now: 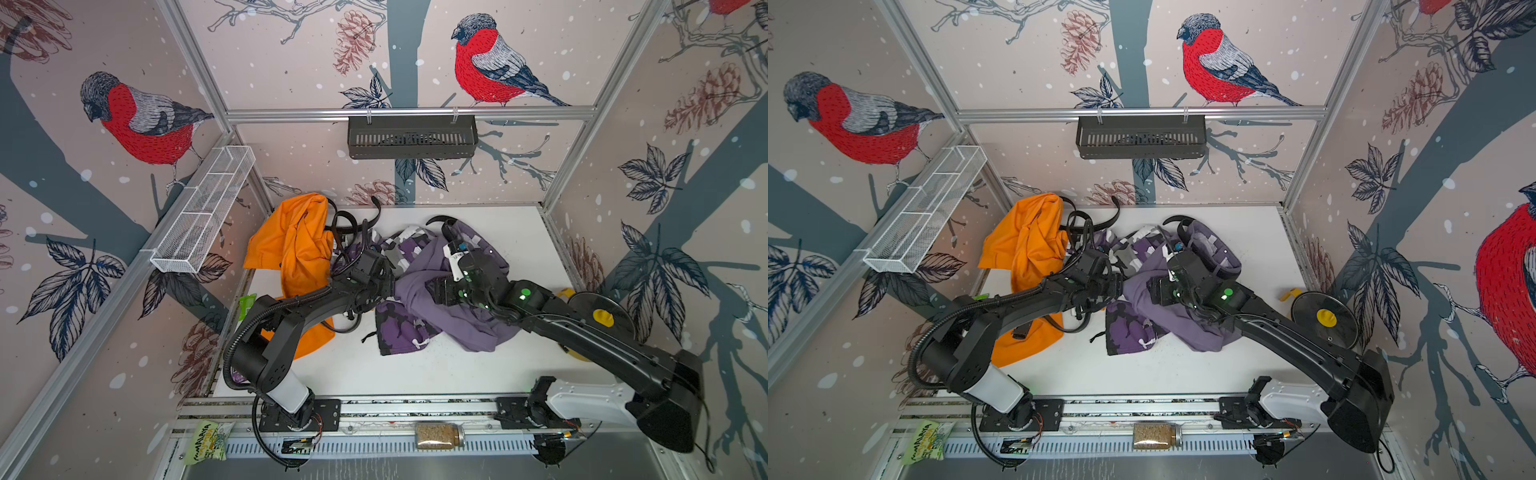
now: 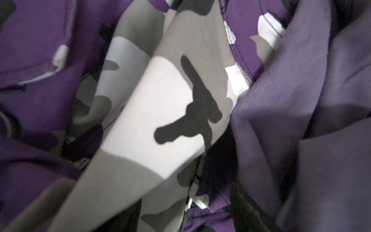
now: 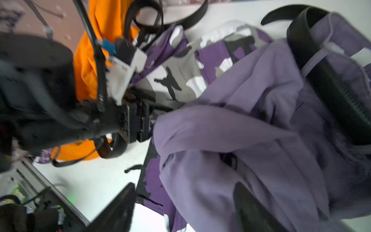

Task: Remove the belt from the trousers
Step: Place the trousers at the center of the board, then adjust the trousers at the center of the board.

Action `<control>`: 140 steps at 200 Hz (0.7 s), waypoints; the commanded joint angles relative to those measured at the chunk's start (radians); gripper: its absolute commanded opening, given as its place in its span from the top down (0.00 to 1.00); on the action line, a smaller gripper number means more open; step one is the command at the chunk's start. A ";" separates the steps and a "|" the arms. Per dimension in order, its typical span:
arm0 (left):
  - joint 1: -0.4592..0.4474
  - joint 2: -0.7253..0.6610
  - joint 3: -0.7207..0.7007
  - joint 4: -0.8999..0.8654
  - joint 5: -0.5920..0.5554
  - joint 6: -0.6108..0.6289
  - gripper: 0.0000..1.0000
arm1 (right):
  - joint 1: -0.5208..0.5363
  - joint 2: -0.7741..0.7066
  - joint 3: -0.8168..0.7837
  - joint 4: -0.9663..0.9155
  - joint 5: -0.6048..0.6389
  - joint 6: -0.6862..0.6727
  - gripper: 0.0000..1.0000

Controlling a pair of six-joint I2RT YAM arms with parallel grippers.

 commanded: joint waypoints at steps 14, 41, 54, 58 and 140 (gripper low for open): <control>0.006 -0.004 0.003 -0.002 -0.023 -0.002 0.31 | -0.201 -0.112 0.048 0.002 -0.070 -0.070 0.00; 0.007 -0.001 0.001 0.005 -0.016 -0.009 0.31 | -0.409 -0.034 0.040 0.050 -0.141 -0.190 0.01; 0.006 0.002 -0.001 0.007 -0.013 -0.013 0.31 | -0.473 0.040 0.025 0.117 -0.172 -0.232 0.01; 0.006 0.004 -0.002 0.007 -0.011 -0.013 0.31 | -0.487 0.065 0.022 0.136 -0.177 -0.244 0.01; 0.005 0.009 -0.007 0.017 0.023 -0.018 0.32 | -0.615 0.740 0.405 0.041 -0.405 -0.444 0.03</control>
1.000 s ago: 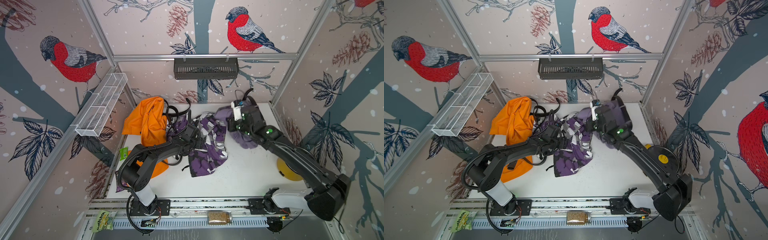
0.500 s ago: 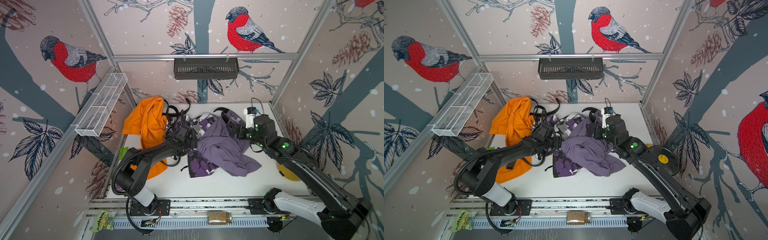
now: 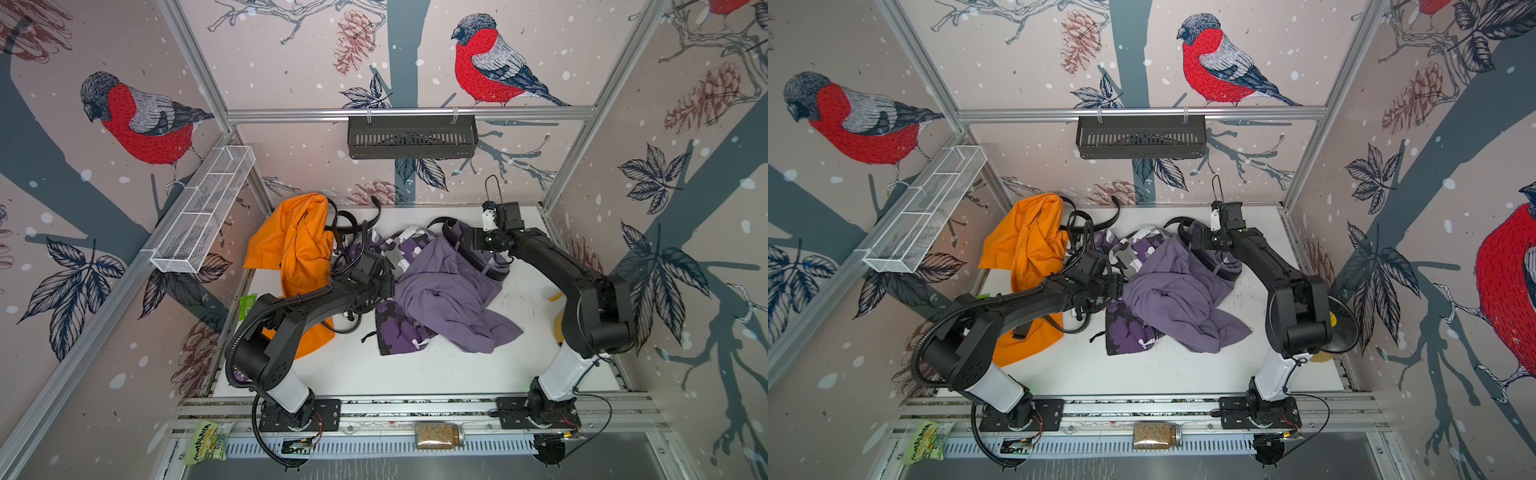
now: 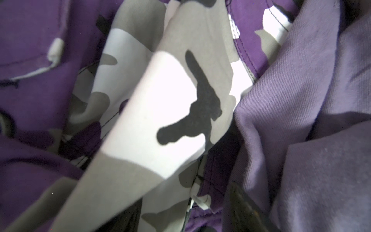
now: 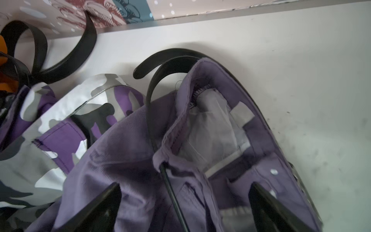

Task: Remove the belt from the trousers
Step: Adjust the trousers at the center of the board.

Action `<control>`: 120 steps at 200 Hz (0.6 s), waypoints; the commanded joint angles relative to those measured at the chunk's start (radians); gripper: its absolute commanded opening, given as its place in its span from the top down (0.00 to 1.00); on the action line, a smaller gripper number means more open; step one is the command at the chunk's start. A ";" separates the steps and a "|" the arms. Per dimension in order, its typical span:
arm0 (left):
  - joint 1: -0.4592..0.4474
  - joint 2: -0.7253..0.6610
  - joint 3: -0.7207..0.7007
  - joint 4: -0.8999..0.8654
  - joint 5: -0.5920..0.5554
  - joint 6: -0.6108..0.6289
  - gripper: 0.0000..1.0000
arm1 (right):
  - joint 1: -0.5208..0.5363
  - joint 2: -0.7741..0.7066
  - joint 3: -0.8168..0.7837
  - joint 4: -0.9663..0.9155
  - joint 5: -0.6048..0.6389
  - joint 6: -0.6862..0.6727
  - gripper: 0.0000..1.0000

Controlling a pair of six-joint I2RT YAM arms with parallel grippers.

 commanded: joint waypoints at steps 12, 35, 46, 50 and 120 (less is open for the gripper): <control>0.002 -0.011 -0.002 0.007 0.006 -0.015 0.32 | 0.005 0.128 0.109 -0.096 -0.130 -0.112 0.05; 0.000 -0.022 -0.007 0.009 0.006 -0.016 0.32 | 0.005 0.160 0.109 -0.093 -0.178 -0.113 0.16; 0.000 -0.022 -0.008 0.008 0.006 -0.016 0.32 | 0.006 0.174 0.112 -0.093 -0.174 -0.106 0.30; 0.000 -0.022 -0.008 0.009 0.006 -0.016 0.32 | 0.005 0.177 0.112 -0.091 -0.169 -0.103 0.38; -0.003 -0.054 -0.006 -0.003 -0.003 -0.026 0.32 | 0.069 -0.091 0.226 -0.095 0.003 -0.135 1.00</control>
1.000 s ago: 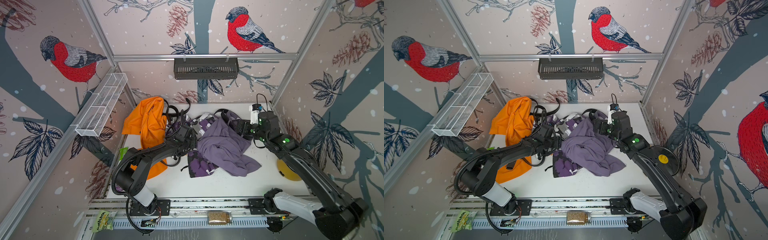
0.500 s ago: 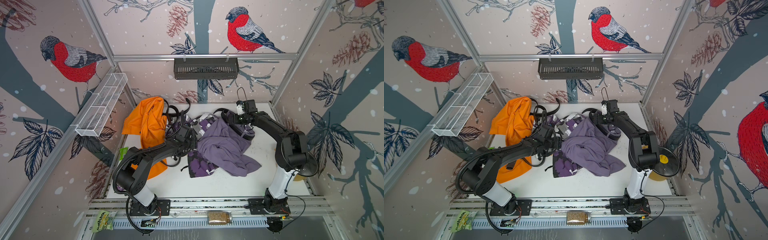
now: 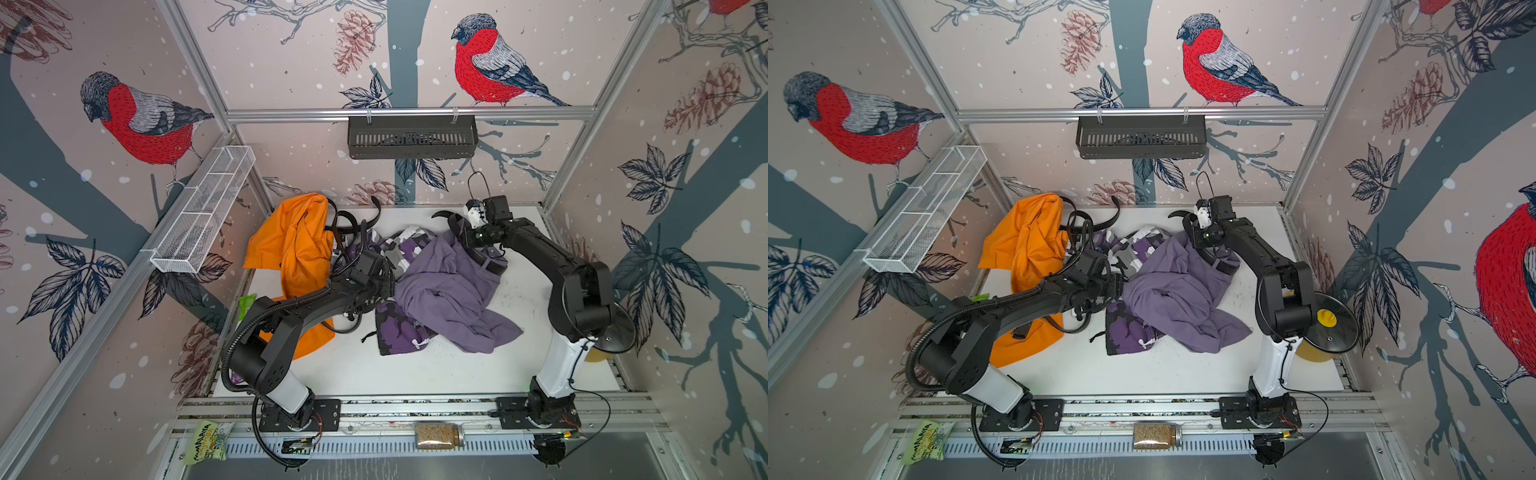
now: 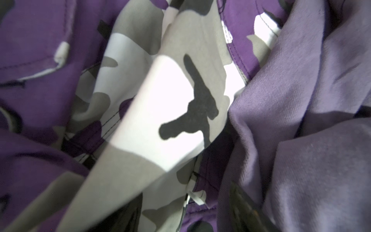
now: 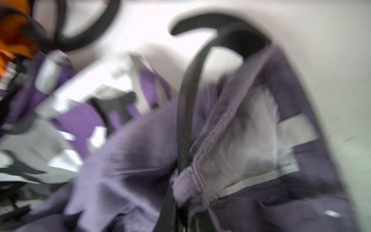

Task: Remove the belt from the trousers
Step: Adjust the trousers at the center of the board.

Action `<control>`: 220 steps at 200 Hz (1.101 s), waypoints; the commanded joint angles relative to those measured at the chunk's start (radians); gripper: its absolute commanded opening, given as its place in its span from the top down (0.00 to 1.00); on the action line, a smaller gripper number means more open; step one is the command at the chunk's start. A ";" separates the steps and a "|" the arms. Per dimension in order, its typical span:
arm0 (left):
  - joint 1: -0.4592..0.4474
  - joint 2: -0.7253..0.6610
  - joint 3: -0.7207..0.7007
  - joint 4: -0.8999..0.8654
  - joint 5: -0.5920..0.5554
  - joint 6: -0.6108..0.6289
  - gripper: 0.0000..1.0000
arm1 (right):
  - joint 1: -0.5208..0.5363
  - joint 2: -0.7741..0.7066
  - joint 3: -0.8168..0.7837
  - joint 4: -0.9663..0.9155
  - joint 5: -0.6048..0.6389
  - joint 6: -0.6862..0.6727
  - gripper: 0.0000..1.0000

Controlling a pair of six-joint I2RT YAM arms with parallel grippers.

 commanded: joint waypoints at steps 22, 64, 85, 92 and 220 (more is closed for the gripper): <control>0.000 -0.084 -0.008 -0.014 -0.016 -0.038 0.31 | 0.121 -0.232 0.128 -0.042 0.142 -0.071 1.00; 0.004 -0.359 -0.013 -0.133 -0.135 -0.086 0.19 | 0.440 -0.407 -0.018 -0.068 0.305 0.053 1.00; 0.014 -0.515 -0.019 -0.224 -0.274 -0.095 0.15 | 0.618 -0.461 -0.234 0.061 0.332 0.198 1.00; 0.016 -0.570 -0.034 -0.235 -0.325 -0.087 0.14 | 0.659 -0.458 -0.297 0.109 0.325 0.253 0.99; -0.470 -0.302 0.207 -0.116 -0.140 0.079 0.13 | 0.264 -0.514 -0.423 -0.098 0.246 0.083 0.03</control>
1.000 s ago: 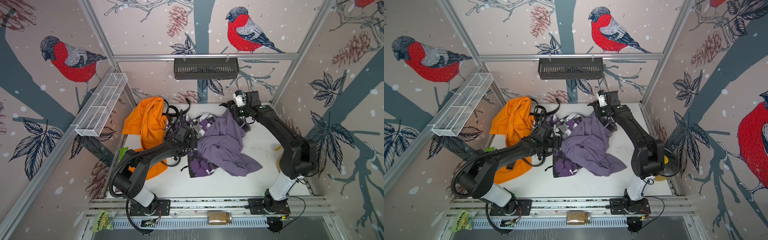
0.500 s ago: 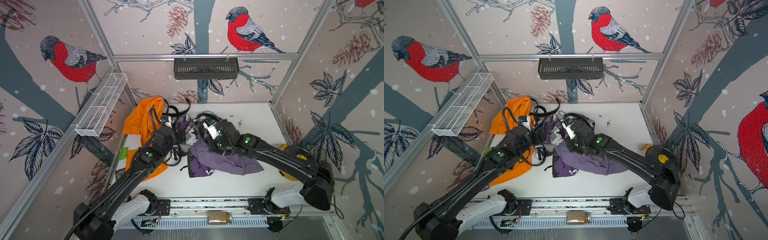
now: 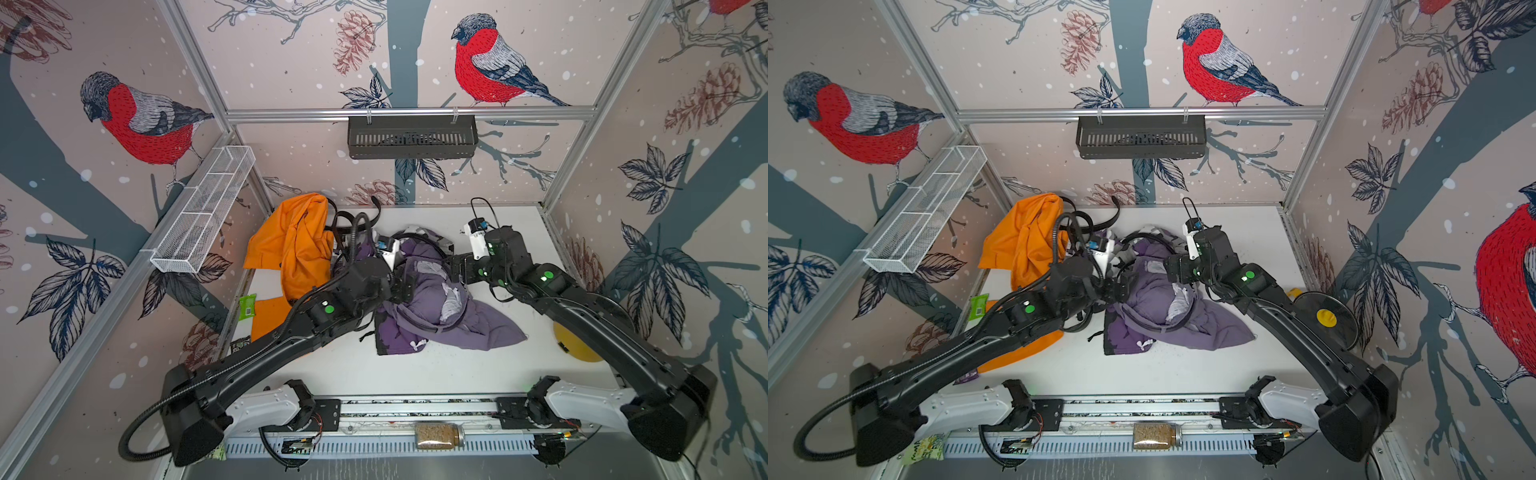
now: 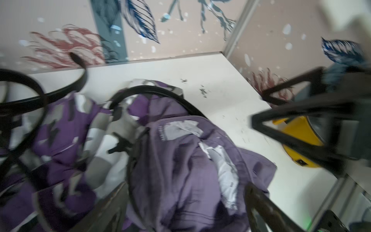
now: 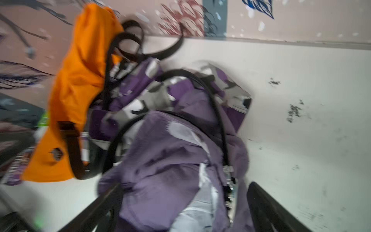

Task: Remove the belt from the trousers
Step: Adjust the trousers at the center of the board.

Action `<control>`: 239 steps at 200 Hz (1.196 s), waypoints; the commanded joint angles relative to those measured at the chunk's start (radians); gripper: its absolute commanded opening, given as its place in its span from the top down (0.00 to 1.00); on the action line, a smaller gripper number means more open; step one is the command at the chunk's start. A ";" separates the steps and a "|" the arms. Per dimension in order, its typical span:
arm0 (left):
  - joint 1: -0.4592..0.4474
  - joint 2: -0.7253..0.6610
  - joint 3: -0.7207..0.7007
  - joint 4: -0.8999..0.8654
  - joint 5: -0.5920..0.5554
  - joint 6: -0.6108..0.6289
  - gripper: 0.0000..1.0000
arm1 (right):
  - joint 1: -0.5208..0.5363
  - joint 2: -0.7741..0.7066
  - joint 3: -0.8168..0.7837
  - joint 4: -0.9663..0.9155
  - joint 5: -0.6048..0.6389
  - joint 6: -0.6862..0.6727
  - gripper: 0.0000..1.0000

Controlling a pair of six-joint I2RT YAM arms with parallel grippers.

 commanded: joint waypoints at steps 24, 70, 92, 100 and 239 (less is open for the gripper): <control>-0.188 0.204 0.090 0.024 0.124 0.010 0.15 | -0.115 0.245 0.021 -0.007 -0.148 -0.173 0.05; -0.250 0.301 0.031 0.017 0.162 -0.014 0.14 | -0.114 0.421 0.064 0.037 -0.144 -0.207 0.17; -0.249 0.367 0.058 -0.025 0.163 0.021 0.09 | -0.115 0.477 0.104 0.040 -0.143 -0.214 0.29; -0.249 0.393 0.080 -0.051 0.165 0.040 0.08 | -0.117 0.493 0.121 0.034 -0.146 -0.217 0.34; -0.105 0.287 0.263 -0.243 -0.403 0.484 1.00 | -0.272 0.347 0.389 -0.058 -0.149 -0.219 1.00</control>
